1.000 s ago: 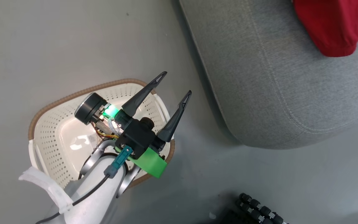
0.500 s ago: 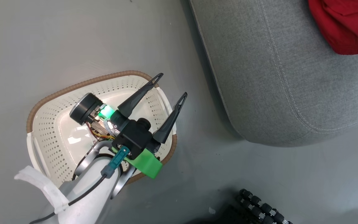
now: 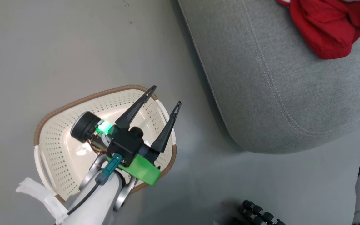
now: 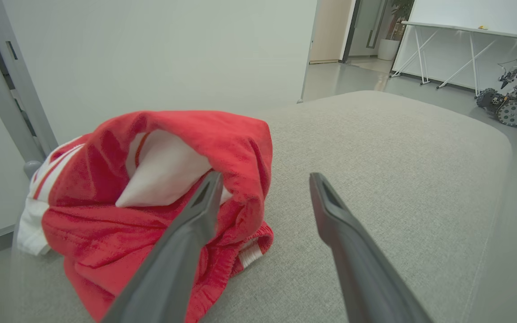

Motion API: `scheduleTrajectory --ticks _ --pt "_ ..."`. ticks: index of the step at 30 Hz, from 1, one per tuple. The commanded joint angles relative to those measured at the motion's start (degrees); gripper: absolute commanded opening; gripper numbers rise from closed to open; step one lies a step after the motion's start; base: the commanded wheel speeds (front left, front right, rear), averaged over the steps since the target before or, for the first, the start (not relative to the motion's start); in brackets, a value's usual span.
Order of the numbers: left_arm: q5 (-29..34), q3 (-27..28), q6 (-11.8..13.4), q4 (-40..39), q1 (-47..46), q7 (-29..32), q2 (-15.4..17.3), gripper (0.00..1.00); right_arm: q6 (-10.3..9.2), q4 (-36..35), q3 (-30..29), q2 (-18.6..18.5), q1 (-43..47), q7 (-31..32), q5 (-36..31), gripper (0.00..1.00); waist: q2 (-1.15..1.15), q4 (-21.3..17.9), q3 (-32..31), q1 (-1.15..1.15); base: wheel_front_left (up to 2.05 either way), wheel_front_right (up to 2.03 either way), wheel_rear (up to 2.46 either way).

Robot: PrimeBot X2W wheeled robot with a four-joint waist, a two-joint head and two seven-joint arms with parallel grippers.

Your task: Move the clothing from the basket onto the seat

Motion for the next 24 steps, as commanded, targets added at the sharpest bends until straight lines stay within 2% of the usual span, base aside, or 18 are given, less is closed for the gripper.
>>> scheduleTrajectory --ticks 1,4,8,12,16,19,24 --pt "-1.2 0.6 0.6 0.7 1.4 -0.9 -0.8 1.0 -0.01 -0.8 0.6 0.7 2.8 -0.2 -0.7 1.0 0.0 1.2 -3.9 0.0 0.0 0.0 0.0" --pt "-3.2 1.6 1.4 2.6 3.0 -2.2 -2.5 1.0 -0.01 -2.0 2.7 1.4 7.3 -0.2 0.1 1.0 0.0 3.1 -7.2 0.0 0.0 0.0 0.0" --pt "-5.4 3.5 2.1 5.8 5.3 -3.0 -5.5 1.0 -0.01 -4.2 11.7 1.9 13.6 -0.2 2.5 1.0 0.0 7.1 -11.5 0.0 0.0 0.0 0.0" --pt "-8.0 7.5 1.5 5.6 8.4 -3.0 -8.5 1.0 0.0 -7.7 21.8 1.9 19.6 -0.2 6.8 1.0 0.0 12.8 -15.7 0.0 0.0 0.0 0.0" --pt "-7.0 12.2 1.8 4.1 12.0 -3.0 -9.9 1.0 -0.02 -10.0 29.8 1.8 24.2 -0.2 8.8 1.0 0.0 17.5 -19.8 0.0 0.0 0.0 0.0" --pt "-5.1 16.3 2.8 2.0 15.8 -2.9 -10.1 1.0 -0.02 -11.8 32.2 1.8 26.0 -0.2 9.9 1.0 0.0 20.3 -22.6 0.0 0.0 0.0 0.0" --pt "-2.9 21.5 3.3 -2.1 21.9 -2.9 -10.4 1.0 -0.03 -15.9 33.5 1.8 29.4 -0.2 6.9 1.0 0.0 22.6 -26.8 0.0 0.0 0.0 0.0"
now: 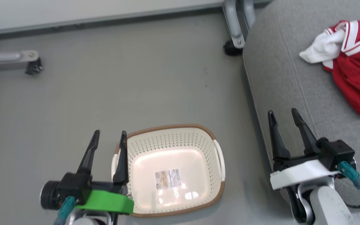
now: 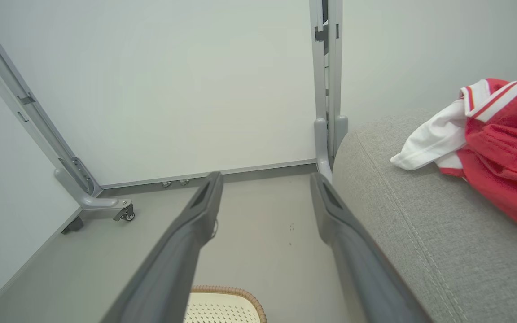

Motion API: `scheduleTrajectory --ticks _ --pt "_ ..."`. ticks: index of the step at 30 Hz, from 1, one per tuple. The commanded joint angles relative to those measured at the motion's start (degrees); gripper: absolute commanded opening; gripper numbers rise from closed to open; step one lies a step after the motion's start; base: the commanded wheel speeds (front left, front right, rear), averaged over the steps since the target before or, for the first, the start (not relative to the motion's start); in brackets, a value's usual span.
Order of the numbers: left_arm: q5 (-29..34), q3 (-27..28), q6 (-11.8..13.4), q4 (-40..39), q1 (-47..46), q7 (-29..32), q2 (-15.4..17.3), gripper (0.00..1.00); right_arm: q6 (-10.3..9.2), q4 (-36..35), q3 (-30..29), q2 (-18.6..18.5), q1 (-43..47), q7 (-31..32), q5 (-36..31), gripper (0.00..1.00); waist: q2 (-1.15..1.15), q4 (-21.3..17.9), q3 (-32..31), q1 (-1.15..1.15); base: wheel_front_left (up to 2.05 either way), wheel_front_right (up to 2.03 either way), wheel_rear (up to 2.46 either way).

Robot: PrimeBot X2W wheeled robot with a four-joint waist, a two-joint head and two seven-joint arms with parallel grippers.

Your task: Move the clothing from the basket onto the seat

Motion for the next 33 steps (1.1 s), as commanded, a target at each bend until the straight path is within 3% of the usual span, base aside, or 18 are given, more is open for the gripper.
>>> scheduleTrajectory --ticks 1,10,33 --pt "0.5 1.0 0.4 -1.1 2.3 0.0 -0.1 1.0 -0.07 -1.0 -0.4 -0.4 2.1 -0.2 -0.4 1.0 0.0 6.6 -8.1 0.0 0.0 0.0 0.0" --pt "-0.2 4.0 3.0 -7.6 9.5 0.0 -0.1 1.0 -0.07 -5.3 -0.2 -0.6 8.3 -0.2 -3.1 1.0 0.0 5.6 -12.5 0.0 0.0 0.0 0.0" --pt "0.6 3.7 3.0 -6.8 11.7 0.0 -0.1 1.0 -0.07 -5.9 2.0 -0.8 10.4 -0.2 -4.8 1.0 0.0 3.0 -14.2 0.0 0.0 0.0 0.0"
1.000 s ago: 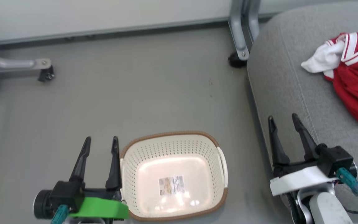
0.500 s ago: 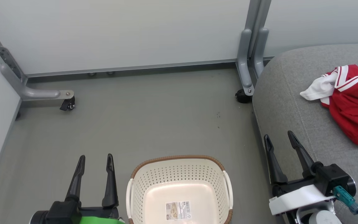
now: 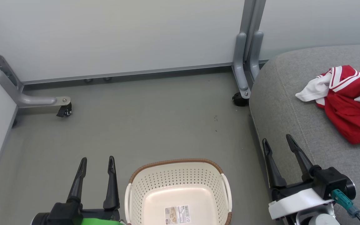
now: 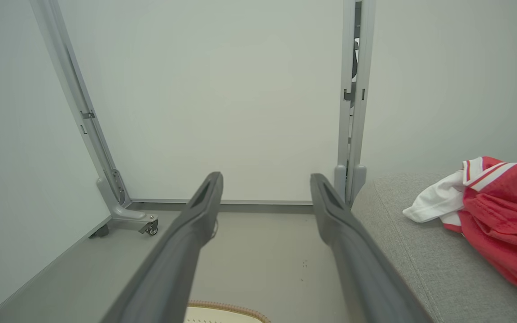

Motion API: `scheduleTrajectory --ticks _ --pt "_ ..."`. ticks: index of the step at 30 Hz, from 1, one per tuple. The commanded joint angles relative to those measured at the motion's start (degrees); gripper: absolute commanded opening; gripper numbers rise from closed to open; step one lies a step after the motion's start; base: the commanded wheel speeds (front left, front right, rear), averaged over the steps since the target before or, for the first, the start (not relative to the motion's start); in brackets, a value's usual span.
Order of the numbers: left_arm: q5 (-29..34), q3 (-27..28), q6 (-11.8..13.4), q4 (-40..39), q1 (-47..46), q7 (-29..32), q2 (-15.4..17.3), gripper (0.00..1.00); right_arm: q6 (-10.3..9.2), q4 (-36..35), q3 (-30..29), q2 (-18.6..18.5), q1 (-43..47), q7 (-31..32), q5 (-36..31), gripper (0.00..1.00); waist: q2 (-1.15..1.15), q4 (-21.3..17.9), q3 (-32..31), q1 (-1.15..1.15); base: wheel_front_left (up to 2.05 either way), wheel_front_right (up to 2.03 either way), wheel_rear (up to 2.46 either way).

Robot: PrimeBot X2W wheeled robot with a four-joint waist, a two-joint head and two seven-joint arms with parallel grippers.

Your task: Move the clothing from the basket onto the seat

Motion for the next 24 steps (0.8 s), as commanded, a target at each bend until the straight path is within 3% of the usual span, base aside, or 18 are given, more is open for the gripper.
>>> scheduleTrajectory --ticks 1,13,18,19,24 --pt "-0.4 0.3 0.3 0.1 0.6 0.0 0.0 1.0 -0.06 -0.2 0.0 -0.4 0.7 -0.2 -0.2 1.0 0.0 0.0 -0.1 0.0 0.0 0.0 0.0" --pt "-0.6 0.6 0.3 0.4 0.6 0.0 0.0 1.0 -0.06 0.1 0.4 -0.3 0.6 -0.2 -0.4 1.0 0.0 -0.3 -0.5 0.0 0.0 0.0 0.0" --pt "0.8 0.9 1.6 1.0 0.5 0.0 0.0 1.0 -0.06 -0.1 0.8 -0.2 0.8 -0.2 -0.7 1.0 0.0 -0.3 -0.8 0.0 0.0 0.0 0.0" --pt "0.6 0.7 1.5 0.9 0.0 0.0 0.0 0.0 0.0 0.0 0.8 0.0 0.1 0.0 -0.5 0.0 0.0 -0.3 -0.8 0.0 0.0 0.0 0.0" --pt "-1.2 0.5 1.5 2.2 0.1 0.2 0.0 0.0 0.01 1.4 0.8 0.3 0.6 0.3 1.4 0.0 0.0 -0.3 -0.8 0.0 0.0 0.0 0.0"
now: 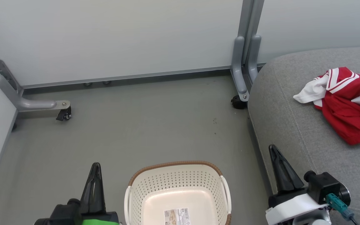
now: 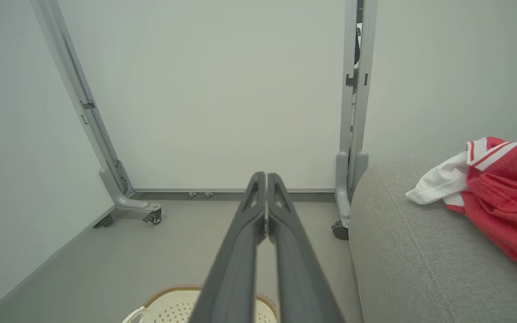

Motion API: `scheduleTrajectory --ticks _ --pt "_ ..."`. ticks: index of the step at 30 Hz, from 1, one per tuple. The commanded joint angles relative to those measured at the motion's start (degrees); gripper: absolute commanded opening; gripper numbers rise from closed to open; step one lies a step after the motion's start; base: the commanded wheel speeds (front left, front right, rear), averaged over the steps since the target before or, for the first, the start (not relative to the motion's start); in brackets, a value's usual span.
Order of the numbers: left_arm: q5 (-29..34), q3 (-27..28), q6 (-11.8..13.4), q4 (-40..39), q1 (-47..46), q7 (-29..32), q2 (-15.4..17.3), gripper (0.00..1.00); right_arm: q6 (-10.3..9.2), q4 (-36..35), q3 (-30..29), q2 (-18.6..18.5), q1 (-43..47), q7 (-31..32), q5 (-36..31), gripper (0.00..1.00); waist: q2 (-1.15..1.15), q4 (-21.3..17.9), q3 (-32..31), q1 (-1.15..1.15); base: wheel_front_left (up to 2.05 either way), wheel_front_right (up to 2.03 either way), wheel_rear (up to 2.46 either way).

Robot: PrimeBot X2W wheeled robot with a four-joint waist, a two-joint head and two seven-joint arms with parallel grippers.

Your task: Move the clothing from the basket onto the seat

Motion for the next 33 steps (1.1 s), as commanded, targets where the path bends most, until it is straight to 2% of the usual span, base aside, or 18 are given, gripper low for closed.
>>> scheduleTrajectory --ticks 1,19,33 --pt "-2.6 0.3 -0.1 -0.9 0.0 0.4 0.1 0.0 0.0 -0.8 -0.1 -0.1 -0.2 0.4 2.7 0.0 0.0 0.0 0.0 0.0 0.0 0.0 0.0" --pt "-22.5 2.3 -2.7 2.9 -3.7 4.1 1.4 0.0 -0.01 1.8 -1.9 -1.4 -2.6 4.2 23.4 0.0 0.0 0.2 0.3 0.0 0.0 0.0 0.0" --pt "-35.1 3.8 -4.4 5.1 -6.0 6.7 2.0 0.0 -0.02 3.2 -3.2 -1.8 -4.0 6.8 36.4 0.0 0.0 0.4 0.4 0.0 0.0 0.0 0.0"
